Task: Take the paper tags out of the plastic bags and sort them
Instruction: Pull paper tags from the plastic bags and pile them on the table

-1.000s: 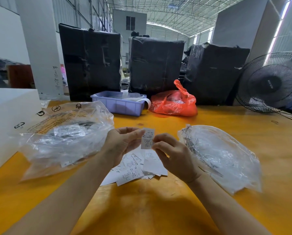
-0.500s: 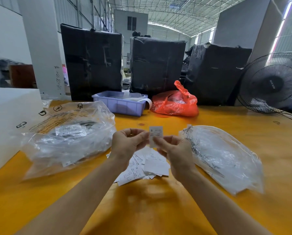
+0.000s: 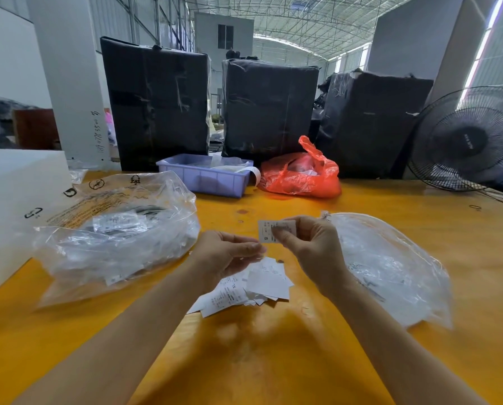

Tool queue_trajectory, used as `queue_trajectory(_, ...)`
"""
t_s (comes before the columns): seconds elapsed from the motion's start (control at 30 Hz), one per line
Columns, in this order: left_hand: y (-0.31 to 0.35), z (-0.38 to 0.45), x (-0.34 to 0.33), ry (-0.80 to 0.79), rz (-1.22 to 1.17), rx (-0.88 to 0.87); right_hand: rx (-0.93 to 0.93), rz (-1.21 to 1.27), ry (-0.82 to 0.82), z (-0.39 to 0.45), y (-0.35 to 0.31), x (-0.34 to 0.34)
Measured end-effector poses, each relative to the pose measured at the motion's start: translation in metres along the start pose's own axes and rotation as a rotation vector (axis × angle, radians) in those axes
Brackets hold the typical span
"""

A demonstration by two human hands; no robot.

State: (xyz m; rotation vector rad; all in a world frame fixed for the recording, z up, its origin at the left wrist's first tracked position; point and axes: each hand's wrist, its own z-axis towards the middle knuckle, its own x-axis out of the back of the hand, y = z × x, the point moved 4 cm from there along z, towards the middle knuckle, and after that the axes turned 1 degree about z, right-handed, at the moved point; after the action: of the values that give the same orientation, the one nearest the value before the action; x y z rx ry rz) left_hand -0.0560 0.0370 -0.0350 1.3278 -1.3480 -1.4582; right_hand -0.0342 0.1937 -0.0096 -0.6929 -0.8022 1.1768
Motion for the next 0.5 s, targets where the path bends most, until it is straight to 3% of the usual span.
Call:
queue_trajectory(0.23,0.0008,-0.002,0.0006,-0.073,-0.03,0.057,0.106,-0.196,0.001,0.0,0.0009,-0.0008)
queue_trajectory(0.5,0.0025,-0.0041,-0.0022,-0.085,0.041,0.011,0.131,-0.235,-0.007,-0.0013,-0.0003,-0.0019)
